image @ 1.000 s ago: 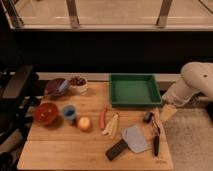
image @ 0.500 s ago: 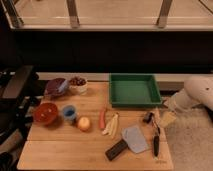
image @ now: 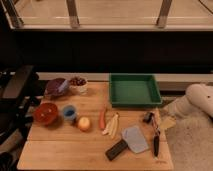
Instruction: Place brush in red bowl
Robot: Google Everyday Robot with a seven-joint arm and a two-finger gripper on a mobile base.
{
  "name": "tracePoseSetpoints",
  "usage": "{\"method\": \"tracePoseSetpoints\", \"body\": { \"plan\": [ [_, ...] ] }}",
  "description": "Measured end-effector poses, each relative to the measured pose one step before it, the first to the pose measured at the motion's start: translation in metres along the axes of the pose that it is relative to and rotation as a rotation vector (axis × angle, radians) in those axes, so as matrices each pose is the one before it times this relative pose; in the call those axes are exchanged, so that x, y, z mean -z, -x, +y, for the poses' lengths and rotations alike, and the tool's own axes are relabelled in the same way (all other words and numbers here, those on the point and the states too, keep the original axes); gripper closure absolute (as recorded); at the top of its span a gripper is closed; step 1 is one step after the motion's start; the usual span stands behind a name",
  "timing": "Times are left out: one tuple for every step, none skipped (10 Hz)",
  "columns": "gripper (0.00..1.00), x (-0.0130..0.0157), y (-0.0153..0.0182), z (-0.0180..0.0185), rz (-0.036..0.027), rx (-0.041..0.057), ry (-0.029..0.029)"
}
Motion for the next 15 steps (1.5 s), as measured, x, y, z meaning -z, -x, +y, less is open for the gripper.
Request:
{"method": "tracePoseSetpoints", "body": {
  "plan": [
    [0.2, 0.00061, -0.00114, -0.00014, 0.00007, -0.0015, -0.00102],
    [0.2, 0.00035, -0.00128, 0.00003, 0.00009, -0.00202, -0.0006],
    [0.2, -0.00038, 0.00146, -0.00012, -0.00022, 0.00206, 0.00047],
    [0.2, -0.00096, 0.00042, 0.00005, -0.00602, -0.00859, 0.00344],
    [0.2, -0.00364, -0.0039, 0.00215, -0.00112, -0.03495, 0.00843],
    [0.2, -0.00665, -0.0037, 0.0021, -0.00312, -0.05425, 0.00733],
    [0.2, -0.00459, -0.00072, 0.00119, -0.00041, -0.0138, 0.00502],
    [0.2, -0.00755, -0.00013, 0.0018, 0.00108, -0.00996, 0.00885],
    [0.2, -0.0065, -0.00208, 0.00124, 0.0018, -0.01292, 0.00733],
    [0.2, -0.0053, -0.00253, 0.00108, 0.0014, -0.01365, 0.00692],
    [0.2, -0.00764, -0.00228, 0.00106, 0.00178, -0.01365, 0.00946],
    [0.2, -0.00865, -0.00082, 0.00066, 0.00185, -0.01217, 0.01018],
    [0.2, -0.00899, -0.00146, 0.00024, 0.00345, -0.00948, 0.00922],
    [0.2, -0.01276, -0.00471, -0.00096, 0.00672, -0.01523, 0.00902],
    [0.2, -0.00779, -0.00294, -0.00062, 0.00252, -0.01063, 0.0078]
  ]
}}
